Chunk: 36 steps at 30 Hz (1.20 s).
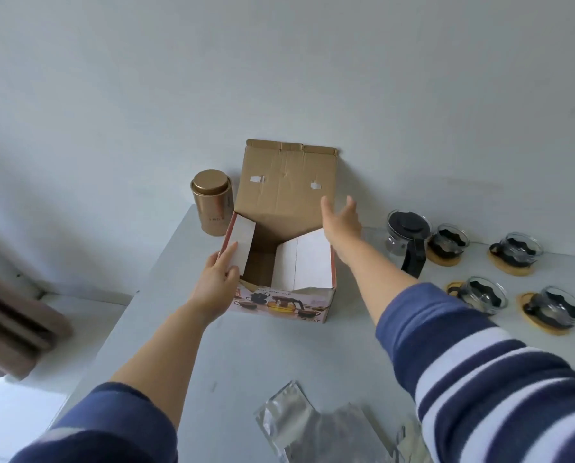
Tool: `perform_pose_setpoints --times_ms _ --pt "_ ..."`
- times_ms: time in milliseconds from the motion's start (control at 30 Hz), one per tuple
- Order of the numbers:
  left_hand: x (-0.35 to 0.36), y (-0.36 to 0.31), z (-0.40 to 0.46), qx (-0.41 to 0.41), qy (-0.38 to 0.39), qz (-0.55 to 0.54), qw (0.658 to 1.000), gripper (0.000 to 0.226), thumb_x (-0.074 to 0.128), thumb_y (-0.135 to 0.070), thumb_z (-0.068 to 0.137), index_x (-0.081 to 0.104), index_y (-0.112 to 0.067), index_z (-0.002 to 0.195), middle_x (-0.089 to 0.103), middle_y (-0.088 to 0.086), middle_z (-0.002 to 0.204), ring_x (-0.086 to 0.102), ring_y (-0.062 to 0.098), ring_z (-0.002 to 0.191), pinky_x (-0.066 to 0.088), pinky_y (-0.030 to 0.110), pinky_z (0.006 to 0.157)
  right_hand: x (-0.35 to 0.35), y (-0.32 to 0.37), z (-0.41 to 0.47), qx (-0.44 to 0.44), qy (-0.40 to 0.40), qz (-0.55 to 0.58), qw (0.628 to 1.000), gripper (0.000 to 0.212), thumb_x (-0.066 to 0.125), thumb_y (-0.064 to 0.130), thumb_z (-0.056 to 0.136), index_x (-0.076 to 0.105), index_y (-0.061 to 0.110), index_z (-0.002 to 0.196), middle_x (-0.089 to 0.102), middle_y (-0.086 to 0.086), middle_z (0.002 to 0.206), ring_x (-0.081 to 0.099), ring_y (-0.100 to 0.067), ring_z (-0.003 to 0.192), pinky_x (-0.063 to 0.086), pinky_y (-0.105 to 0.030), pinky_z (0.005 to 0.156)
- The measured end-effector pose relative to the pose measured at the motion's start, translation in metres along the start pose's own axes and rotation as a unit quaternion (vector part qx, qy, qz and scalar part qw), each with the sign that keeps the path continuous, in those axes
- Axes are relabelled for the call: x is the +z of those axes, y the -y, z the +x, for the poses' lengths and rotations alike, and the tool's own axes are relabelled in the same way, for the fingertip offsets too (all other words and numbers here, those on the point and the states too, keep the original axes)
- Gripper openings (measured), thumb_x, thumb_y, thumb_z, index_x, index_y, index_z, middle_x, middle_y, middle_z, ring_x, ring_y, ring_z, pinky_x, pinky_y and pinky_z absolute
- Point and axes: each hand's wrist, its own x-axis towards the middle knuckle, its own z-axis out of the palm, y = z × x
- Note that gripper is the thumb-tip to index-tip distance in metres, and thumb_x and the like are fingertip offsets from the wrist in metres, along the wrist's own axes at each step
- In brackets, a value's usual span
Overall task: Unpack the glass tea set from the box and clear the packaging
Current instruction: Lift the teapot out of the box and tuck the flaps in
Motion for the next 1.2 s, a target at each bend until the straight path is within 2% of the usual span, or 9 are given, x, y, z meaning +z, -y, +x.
perform_pose_setpoints --times_ms 133,333,467,567,633,767,933,1033,1200 --pt "0.003 0.004 0.015 0.035 -0.021 0.016 0.999 0.048 0.029 -0.026 0.101 0.026 -0.031 0.149 0.028 -0.003 0.151 0.045 0.015 0.111 0.045 0.029 0.088 -0.005 0.021 0.044 0.122 0.092 0.183 0.971 0.083 0.055 0.047 0.089 0.008 0.021 0.153 0.021 -0.005 0.159 0.028 -0.029 0.143 0.024 -0.044 0.114" --pt "-0.001 -0.005 0.056 0.070 0.007 -0.010 0.997 0.049 0.029 -0.033 0.101 0.023 -0.030 0.150 0.019 -0.003 0.156 0.039 0.022 0.133 0.038 0.037 0.108 -0.009 0.044 0.038 -0.010 0.067 0.108 0.992 0.051 0.059 0.016 0.089 0.041 0.014 0.137 0.053 0.006 0.123 0.050 -0.011 0.113 0.037 -0.028 0.097" --pt "0.000 -0.017 0.090 0.071 0.049 -0.014 0.996 0.054 0.028 -0.031 0.100 0.013 -0.032 0.152 0.012 -0.003 0.158 0.039 0.025 0.132 0.039 0.033 0.096 -0.004 0.029 0.012 -0.005 0.063 0.143 0.988 0.075 0.053 0.004 0.084 0.019 0.025 0.148 0.033 -0.006 0.144 0.035 -0.022 0.133 0.028 -0.027 0.097" --pt "-0.002 -0.027 0.109 0.074 0.096 -0.054 0.991 0.065 0.030 -0.036 0.092 0.008 -0.032 0.153 0.011 -0.004 0.157 0.032 0.022 0.134 0.029 0.031 0.092 -0.001 0.012 -0.002 -0.024 0.025 0.170 0.985 0.072 0.057 0.013 0.079 0.027 0.029 0.142 0.039 -0.007 0.125 0.047 -0.016 0.104 0.035 -0.023 0.084" --pt "-0.002 -0.029 0.116 0.091 0.113 -0.098 0.985 0.073 0.030 -0.039 0.079 0.016 -0.031 0.150 0.021 0.001 0.149 0.034 0.021 0.125 0.026 0.032 0.094 0.002 0.002 -0.006 -0.055 -0.011 0.125 0.991 0.053 0.056 0.015 0.090 0.040 0.031 0.137 0.049 -0.001 0.115 0.051 -0.015 0.096 0.039 -0.017 0.075" --pt "0.002 -0.024 0.117 0.116 0.089 -0.192 0.971 0.070 0.040 -0.046 0.076 0.031 -0.028 0.143 0.036 0.000 0.139 0.031 0.018 0.131 0.028 0.035 0.106 0.011 -0.016 -0.004 -0.096 -0.069 -0.005 0.993 0.039 0.049 0.016 0.098 0.052 0.027 0.136 0.045 0.005 0.139 0.050 -0.009 0.117 0.037 -0.008 0.090" --pt "0.007 -0.021 0.116 0.076 0.081 -0.231 0.966 0.078 0.047 -0.044 0.090 0.006 -0.017 0.151 0.027 0.002 0.153 0.039 0.012 0.131 0.030 0.032 0.110 0.027 -0.038 -0.003 -0.133 -0.113 -0.073 0.982 0.038 0.051 0.002 0.096 0.060 0.015 0.130 0.037 -0.005 0.142 0.038 -0.003 0.116 0.029 0.002 0.095" --pt "0.008 -0.019 0.119 0.073 0.064 -0.222 0.970 0.065 0.045 -0.028 0.098 0.005 -0.018 0.149 0.032 0.002 0.148 0.054 0.004 0.113 0.039 0.033 0.102 0.032 -0.048 -0.003 -0.116 -0.080 -0.092 0.986 0.037 0.045 0.010 0.099 0.057 0.019 0.133 0.027 -0.004 0.154 0.034 -0.013 0.137 0.025 -0.014 0.106" --pt "0.003 -0.013 0.114 0.045 0.089 -0.200 0.975 0.064 0.042 -0.042 0.098 0.008 -0.023 0.148 0.035 0.006 0.149 0.042 0.024 0.134 0.036 0.041 0.110 0.040 -0.033 -0.009 -0.075 -0.117 -0.268 0.953 0.041 0.045 0.015 0.096 0.057 0.028 0.132 0.016 -0.008 0.160 0.015 -0.028 0.147 0.016 -0.049 0.118"
